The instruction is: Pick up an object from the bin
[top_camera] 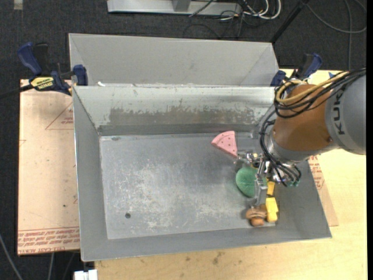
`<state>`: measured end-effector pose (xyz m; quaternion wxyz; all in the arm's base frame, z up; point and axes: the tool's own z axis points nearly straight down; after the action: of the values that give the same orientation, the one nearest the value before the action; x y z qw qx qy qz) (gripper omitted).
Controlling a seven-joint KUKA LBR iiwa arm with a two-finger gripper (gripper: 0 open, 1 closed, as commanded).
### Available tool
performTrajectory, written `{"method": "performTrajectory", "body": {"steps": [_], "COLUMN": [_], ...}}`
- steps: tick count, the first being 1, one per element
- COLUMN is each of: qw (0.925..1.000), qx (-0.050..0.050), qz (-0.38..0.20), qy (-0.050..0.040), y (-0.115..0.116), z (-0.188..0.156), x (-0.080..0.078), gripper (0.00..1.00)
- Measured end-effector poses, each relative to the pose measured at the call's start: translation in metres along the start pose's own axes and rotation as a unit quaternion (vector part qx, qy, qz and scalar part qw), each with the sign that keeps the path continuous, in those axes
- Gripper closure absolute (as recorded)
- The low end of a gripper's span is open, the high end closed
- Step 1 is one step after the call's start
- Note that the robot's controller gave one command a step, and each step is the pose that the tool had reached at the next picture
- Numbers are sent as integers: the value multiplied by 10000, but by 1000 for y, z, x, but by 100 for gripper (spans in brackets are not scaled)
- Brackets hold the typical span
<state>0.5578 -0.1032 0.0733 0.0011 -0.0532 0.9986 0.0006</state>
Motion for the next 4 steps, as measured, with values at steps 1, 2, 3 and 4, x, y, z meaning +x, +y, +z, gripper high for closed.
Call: {"method": "performTrajectory", "body": {"steps": [1,2,3,4], "qw": [9991,9990,9998,9998], "qx": [-8,-9,4,4], "qz": [434,438,193,194], "qy": [-4,-4,-10,-9], "y": [-29,-29,-21,-21], "z": [4,4,-106,-106], "x": [-35,-35,-53,-53], "gripper": [100,100,100,100]}}
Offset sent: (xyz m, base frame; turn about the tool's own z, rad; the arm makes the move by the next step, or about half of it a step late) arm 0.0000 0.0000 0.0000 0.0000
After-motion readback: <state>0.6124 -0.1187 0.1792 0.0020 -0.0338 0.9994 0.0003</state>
